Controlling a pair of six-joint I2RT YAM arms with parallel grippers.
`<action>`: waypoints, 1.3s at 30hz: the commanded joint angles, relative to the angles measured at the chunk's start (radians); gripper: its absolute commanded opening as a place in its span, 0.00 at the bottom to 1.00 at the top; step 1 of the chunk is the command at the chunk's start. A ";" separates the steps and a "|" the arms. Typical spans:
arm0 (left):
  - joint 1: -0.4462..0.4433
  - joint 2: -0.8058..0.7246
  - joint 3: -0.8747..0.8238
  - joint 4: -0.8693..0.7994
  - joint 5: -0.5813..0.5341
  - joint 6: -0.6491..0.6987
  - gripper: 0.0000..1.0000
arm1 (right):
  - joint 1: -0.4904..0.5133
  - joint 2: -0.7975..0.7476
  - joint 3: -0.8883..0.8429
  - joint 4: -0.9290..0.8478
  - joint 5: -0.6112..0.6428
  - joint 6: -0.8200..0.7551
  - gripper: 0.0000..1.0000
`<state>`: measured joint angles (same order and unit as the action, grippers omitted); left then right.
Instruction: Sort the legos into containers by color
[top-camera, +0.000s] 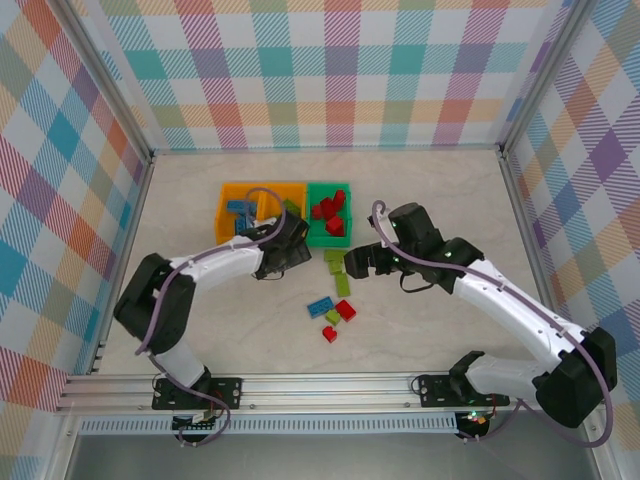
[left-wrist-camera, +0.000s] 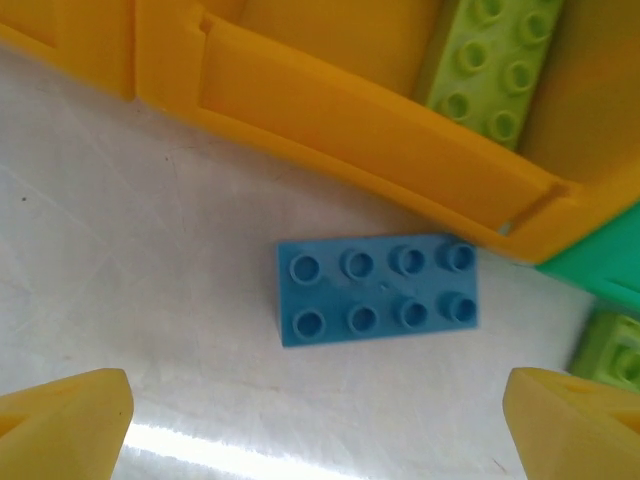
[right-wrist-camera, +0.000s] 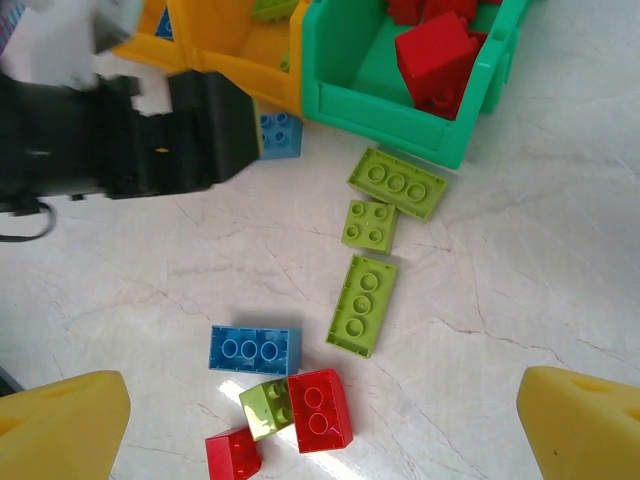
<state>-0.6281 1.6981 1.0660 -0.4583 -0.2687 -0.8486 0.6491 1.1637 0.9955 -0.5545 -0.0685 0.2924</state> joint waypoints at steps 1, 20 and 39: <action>-0.004 0.061 0.063 0.017 -0.043 0.009 0.96 | 0.003 -0.024 0.000 -0.024 0.010 0.016 1.00; 0.008 0.181 0.117 -0.017 -0.034 0.017 0.74 | 0.003 -0.065 -0.008 -0.041 0.012 0.045 1.00; 0.131 -0.186 0.119 -0.088 -0.168 0.118 0.53 | 0.021 -0.027 0.025 -0.092 -0.126 0.042 1.00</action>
<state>-0.5755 1.5394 1.1332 -0.5144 -0.3393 -0.7906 0.6670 1.1595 0.9920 -0.6727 -0.2028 0.3157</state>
